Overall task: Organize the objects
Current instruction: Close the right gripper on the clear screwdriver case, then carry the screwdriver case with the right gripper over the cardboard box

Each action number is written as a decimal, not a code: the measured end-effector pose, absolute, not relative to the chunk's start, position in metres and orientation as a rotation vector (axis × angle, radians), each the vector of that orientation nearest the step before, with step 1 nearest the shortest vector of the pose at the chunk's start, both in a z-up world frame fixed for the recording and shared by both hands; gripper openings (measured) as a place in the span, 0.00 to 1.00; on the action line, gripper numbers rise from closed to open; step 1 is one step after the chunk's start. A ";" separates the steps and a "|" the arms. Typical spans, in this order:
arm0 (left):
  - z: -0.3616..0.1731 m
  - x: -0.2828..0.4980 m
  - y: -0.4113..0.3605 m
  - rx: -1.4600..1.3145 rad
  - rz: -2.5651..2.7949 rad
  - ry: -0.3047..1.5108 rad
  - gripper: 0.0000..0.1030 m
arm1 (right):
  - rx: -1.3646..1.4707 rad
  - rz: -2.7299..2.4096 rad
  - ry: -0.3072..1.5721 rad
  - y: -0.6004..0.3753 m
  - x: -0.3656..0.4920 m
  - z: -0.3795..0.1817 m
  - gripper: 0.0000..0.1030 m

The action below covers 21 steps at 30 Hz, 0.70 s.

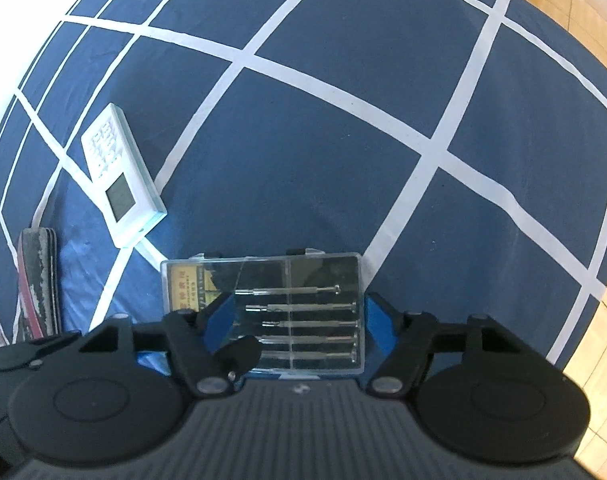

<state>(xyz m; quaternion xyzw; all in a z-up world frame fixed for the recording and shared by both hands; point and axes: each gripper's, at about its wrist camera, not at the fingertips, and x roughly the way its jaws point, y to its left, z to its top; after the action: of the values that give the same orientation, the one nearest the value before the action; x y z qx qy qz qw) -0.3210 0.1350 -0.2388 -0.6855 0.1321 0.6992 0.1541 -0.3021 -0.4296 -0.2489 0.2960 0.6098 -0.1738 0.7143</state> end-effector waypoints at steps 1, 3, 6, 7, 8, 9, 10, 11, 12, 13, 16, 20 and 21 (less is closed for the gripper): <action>-0.239 -0.318 0.136 -1.964 2.009 0.382 0.59 | 0.653 -0.383 1.352 -0.429 -0.302 -0.249 0.65; -0.238 -0.316 0.131 -1.974 2.025 0.385 0.59 | 0.656 -0.374 1.357 -0.427 -0.302 -0.249 0.64; -0.233 -0.313 0.129 -1.971 2.045 0.378 0.59 | 0.653 -0.359 1.354 -0.423 -0.302 -0.246 0.64; -0.230 -0.312 0.127 -1.970 2.055 0.376 0.59 | 0.649 -0.355 1.352 -0.421 -0.302 -0.244 0.64; -0.227 -0.311 0.125 -1.971 2.065 0.373 0.59 | 0.647 -0.349 1.348 -0.419 -0.301 -0.242 0.64; -0.224 -0.310 0.124 -1.972 2.076 0.367 0.59 | 0.645 -0.343 1.345 -0.417 -0.301 -0.239 0.64; -0.222 -0.310 0.122 -1.972 2.089 0.361 0.59 | 0.641 -0.337 1.343 -0.415 -0.301 -0.237 0.65; -0.218 -0.310 0.121 -1.971 2.103 0.355 0.59 | 0.635 -0.329 1.340 -0.412 -0.300 -0.234 0.64; -0.215 -0.309 0.118 -1.970 2.118 0.349 0.59 | 0.629 -0.320 1.337 -0.410 -0.300 -0.230 0.64; -0.210 -0.308 0.115 -1.969 2.136 0.342 0.59 | 0.623 -0.310 1.333 -0.407 -0.299 -0.226 0.64; -0.193 -0.302 0.100 -1.963 2.189 0.316 0.59 | 0.599 -0.274 1.321 -0.397 -0.294 -0.213 0.65; -0.169 -0.294 0.075 -1.967 2.282 0.257 0.59 | 0.553 -0.210 1.308 -0.375 -0.285 -0.196 0.64; -0.163 -0.291 0.069 -1.967 2.308 0.239 0.59 | 0.541 -0.194 1.307 -0.369 -0.282 -0.193 0.65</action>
<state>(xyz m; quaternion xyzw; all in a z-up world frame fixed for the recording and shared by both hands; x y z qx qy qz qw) -0.2913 0.0688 -0.1631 -0.6459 0.0786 0.7578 0.0499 -0.2819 -0.3689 -0.1928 0.2480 0.5992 -0.0888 0.7560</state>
